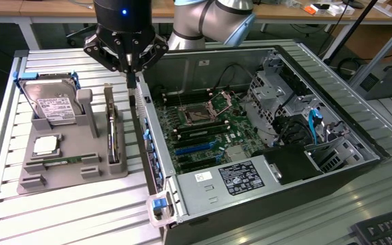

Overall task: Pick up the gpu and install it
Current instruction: 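Reach for the gpu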

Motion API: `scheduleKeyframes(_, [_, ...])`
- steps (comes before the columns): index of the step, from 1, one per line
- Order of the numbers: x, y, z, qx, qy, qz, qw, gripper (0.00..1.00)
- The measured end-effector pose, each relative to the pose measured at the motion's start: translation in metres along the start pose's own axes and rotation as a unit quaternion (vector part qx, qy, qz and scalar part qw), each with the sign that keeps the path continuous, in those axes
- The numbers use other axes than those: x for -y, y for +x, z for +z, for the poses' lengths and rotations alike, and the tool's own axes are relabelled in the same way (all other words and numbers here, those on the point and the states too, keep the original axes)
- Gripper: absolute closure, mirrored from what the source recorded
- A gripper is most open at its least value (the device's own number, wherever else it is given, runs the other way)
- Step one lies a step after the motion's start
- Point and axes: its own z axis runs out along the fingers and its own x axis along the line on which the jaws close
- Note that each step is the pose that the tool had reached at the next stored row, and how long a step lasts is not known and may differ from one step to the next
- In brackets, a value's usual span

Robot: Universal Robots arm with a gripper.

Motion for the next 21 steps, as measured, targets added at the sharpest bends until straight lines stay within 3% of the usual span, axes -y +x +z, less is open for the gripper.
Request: scheduleKeyframes(21, [0.0008, 0.0071, 0.0002, 0.0000, 0.0000, 0.000, 1.0000, 0.90])
